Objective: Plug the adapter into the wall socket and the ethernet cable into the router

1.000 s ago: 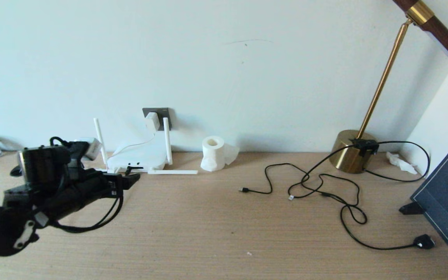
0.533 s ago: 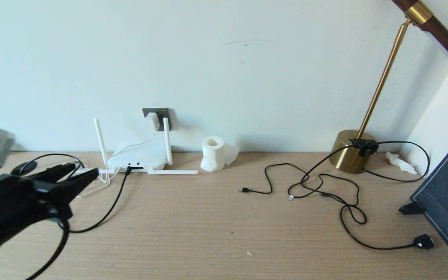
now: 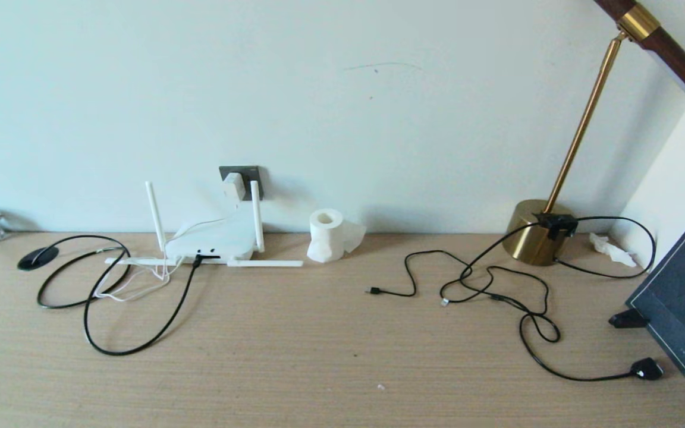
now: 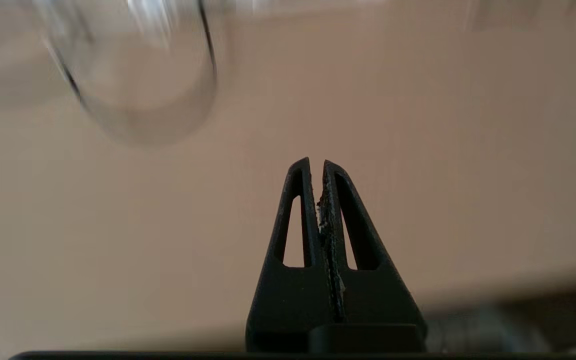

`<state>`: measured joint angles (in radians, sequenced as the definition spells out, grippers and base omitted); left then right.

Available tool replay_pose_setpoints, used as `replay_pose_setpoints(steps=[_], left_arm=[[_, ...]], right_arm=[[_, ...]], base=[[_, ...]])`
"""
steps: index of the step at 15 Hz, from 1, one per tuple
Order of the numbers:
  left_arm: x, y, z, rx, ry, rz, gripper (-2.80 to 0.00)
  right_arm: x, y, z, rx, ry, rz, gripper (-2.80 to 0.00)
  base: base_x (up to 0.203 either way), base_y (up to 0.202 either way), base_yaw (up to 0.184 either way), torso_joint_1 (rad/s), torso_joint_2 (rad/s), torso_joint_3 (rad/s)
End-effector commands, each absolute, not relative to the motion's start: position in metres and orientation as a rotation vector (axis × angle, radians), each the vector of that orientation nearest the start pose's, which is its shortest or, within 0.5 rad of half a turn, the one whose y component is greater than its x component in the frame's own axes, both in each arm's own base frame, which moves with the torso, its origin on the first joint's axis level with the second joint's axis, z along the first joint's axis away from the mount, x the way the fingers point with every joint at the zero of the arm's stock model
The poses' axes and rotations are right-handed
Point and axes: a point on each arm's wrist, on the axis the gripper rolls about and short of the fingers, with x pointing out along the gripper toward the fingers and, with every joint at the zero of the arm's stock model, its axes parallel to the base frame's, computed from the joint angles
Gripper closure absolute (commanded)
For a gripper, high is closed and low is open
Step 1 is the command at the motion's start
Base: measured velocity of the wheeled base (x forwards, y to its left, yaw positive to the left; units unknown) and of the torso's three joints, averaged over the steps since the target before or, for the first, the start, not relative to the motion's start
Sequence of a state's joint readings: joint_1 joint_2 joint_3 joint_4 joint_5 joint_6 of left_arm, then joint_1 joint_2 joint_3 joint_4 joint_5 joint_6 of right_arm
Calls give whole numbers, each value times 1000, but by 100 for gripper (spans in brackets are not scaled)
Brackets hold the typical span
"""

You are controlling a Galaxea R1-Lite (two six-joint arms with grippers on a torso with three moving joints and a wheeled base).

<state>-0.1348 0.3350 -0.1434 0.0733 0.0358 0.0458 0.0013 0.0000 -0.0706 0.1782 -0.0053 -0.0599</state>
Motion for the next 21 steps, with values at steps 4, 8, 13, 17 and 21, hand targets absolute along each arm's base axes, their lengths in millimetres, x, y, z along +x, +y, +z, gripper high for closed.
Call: replay_pose_setpoints(steps=[4,8,13,17,21], left_arm=[[-6,-1,81,101,348,27,0],[-23,-2,77,139,109,-30,0],[-23,0,76,5,-3,1,0],[-23,0,76,5,-3,1,0],[-23,0,76,5,-3,0,0]], right_arm=[[-29,0,77,-62,109,7,-280],[-28,0,76,-102,90,23,-280],[-27,0,76,-53,81,9,-280],[-27,0,76,-31,80,-2,-280],[-27,0,76,-3,80,0,-280]], base=[[0,0,0,0,0,0],[0,0,0,0,0,0],[0,0,0,0,0,0],[0,0,0,0,0,0],[0,0,0,0,0,0]])
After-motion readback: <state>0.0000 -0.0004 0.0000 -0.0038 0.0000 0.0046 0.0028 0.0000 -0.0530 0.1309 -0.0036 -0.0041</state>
